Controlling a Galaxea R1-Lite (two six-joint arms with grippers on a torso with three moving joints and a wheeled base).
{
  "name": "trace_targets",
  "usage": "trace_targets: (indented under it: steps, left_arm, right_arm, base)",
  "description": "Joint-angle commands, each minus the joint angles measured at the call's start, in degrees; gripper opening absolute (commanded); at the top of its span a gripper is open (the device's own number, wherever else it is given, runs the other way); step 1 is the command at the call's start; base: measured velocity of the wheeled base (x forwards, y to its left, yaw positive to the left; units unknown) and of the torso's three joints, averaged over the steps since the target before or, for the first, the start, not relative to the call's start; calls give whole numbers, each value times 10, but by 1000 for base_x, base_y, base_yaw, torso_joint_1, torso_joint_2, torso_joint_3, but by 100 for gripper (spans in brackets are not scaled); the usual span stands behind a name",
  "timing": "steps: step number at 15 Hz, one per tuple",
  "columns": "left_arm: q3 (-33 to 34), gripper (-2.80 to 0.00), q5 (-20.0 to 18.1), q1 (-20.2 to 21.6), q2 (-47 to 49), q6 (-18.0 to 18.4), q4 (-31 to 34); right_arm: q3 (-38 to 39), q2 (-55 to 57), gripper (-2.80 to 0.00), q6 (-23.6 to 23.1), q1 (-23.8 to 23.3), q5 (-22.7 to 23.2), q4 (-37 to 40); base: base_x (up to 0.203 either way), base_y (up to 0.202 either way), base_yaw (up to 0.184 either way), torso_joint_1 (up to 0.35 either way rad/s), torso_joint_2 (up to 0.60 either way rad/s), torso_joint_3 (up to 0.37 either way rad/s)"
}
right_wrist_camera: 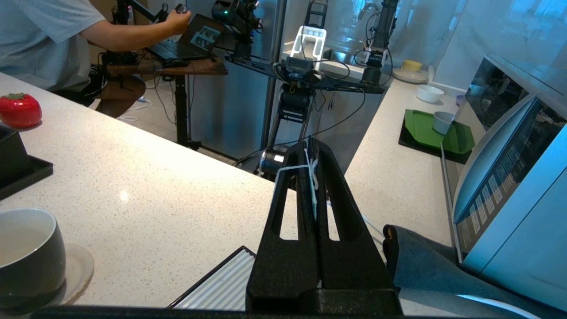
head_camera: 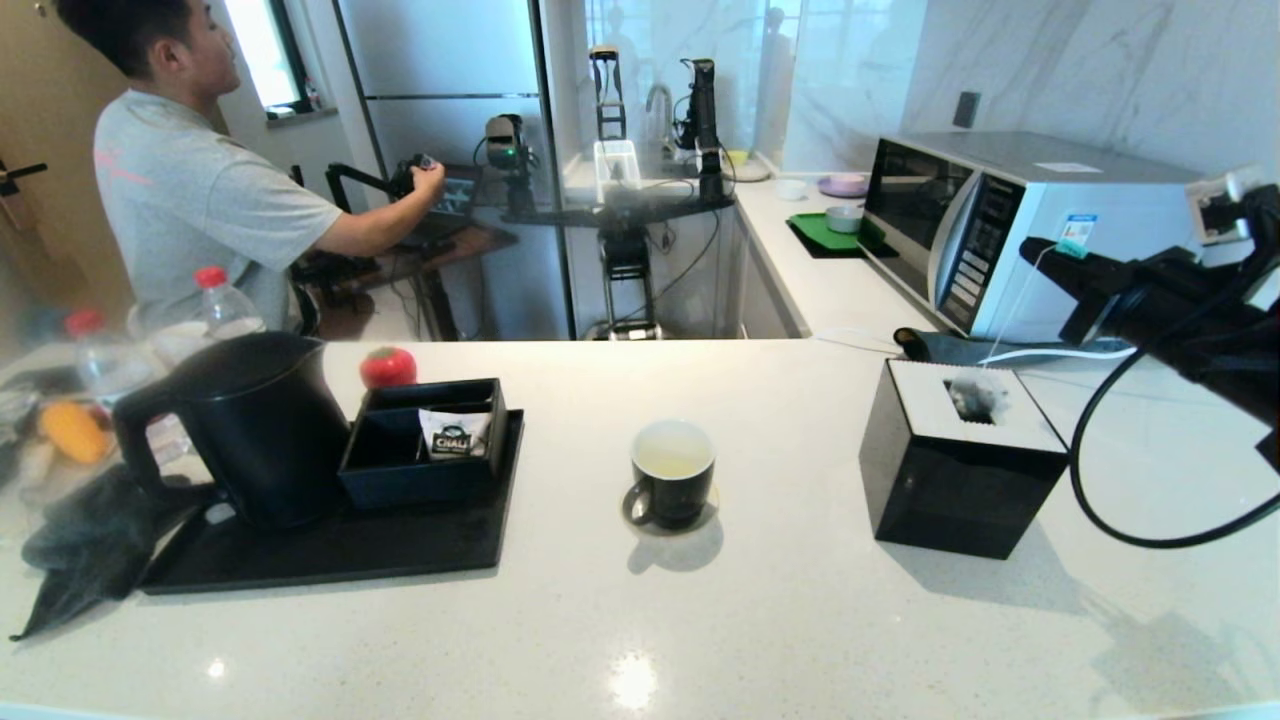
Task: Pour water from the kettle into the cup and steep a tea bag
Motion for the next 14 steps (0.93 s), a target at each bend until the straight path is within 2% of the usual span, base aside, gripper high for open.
trace_targets:
  steps: [1,10,14]
  left_arm:
    - [0,-280,0,0,0,0,0]
    - [0,-280,0,0,0,0,0]
    - [0,-280,0,0,0,0,0]
  right_arm:
    - [6,0,-280,0,0,2,-4]
    - [115,2,-280,-2,5,22,-64]
    - [142,4,-280,-3,7,22,-67]
  base:
    - [0,0,0,0,0,0]
    - [0,0,0,0,0,0]
    - [0,0,0,0,0,0]
